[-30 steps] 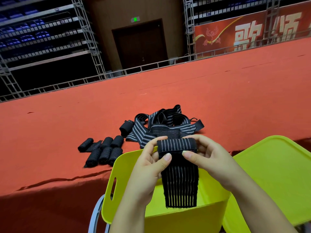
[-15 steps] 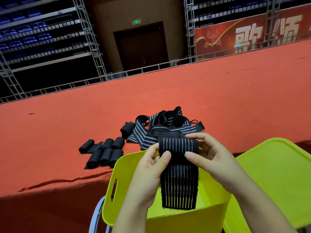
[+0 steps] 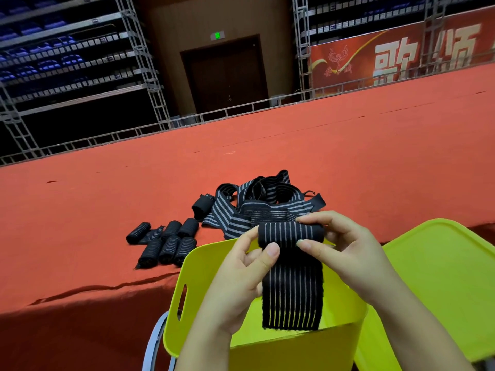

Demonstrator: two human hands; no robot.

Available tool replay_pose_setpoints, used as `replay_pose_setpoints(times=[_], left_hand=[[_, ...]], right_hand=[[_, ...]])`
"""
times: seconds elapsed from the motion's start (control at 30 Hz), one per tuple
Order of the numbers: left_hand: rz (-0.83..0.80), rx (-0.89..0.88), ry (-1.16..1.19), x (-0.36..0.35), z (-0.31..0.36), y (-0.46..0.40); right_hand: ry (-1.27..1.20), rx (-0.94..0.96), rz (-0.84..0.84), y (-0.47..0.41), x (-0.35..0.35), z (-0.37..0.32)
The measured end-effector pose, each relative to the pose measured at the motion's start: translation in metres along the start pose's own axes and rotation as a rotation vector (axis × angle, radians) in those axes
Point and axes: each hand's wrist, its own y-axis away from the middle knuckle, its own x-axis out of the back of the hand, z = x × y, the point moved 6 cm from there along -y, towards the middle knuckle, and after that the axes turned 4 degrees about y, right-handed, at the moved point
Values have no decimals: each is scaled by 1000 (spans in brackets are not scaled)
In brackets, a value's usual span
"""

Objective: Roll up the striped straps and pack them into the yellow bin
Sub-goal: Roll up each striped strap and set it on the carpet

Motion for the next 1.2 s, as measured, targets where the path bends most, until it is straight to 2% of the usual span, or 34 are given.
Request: replay_pose_setpoints(times=[0.17,0.3,0.47,0.73,0.93,1.13,1.2], left_hand=[[72,-11,7,4,1,-1],[69,-28,46,5,1,1],[59,-64,43,6,1,-1],[22,-56,48,4,2,-3],[-1,-34,3,1,2,-2],[25,-57,-30,5,1,-2],[26,-55,-28,5,0,-2]], right_hand=[[-32,9,-65,2,-5,3],[-111,-134,-126,1,-5,10],[-132,-267,-103,1,-2,22],[-193,-166,-53,0,2,17],[-115,-84,-91,-1,1,6],[-208,-294,-220,6,-5,17],[-202,-306,-216,5,-5,17]])
